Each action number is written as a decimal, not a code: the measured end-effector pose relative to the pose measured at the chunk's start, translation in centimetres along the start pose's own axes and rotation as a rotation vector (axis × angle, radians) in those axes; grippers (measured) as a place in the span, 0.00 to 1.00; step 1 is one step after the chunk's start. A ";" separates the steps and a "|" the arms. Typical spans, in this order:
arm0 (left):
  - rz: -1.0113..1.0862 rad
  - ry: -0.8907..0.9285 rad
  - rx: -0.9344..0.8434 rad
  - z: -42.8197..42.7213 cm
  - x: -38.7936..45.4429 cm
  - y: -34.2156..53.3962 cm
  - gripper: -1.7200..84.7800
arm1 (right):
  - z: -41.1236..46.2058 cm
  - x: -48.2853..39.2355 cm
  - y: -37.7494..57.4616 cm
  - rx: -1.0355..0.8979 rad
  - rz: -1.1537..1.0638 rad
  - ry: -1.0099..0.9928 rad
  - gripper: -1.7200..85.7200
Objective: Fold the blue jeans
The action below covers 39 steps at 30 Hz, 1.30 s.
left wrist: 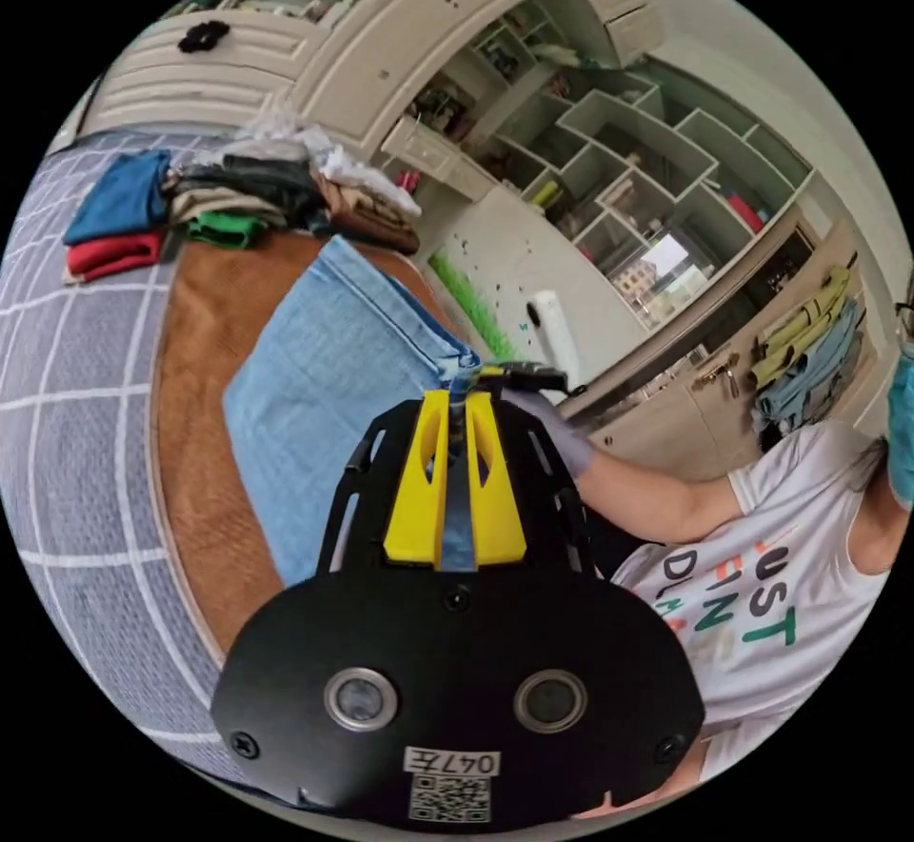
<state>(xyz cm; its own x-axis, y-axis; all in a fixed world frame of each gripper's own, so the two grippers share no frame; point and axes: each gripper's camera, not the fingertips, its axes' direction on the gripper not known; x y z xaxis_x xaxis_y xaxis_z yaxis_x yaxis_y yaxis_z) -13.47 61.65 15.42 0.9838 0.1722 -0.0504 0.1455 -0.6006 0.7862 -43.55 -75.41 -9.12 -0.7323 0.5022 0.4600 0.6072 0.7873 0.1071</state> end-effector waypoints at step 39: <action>-0.147 -0.069 -0.264 7.5 10.3 -16.6 0.01 | -22.4 9.9 28.2 0.218 0.386 0.278 0.11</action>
<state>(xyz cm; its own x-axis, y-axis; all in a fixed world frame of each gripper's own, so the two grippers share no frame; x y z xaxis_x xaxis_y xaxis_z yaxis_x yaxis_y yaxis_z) -4.97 67.50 -2.76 0.9604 0.1834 -0.2098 0.2630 -0.3481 0.8998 -26.81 -56.26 18.16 -0.3409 0.6798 0.6494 0.7168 0.6349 -0.2883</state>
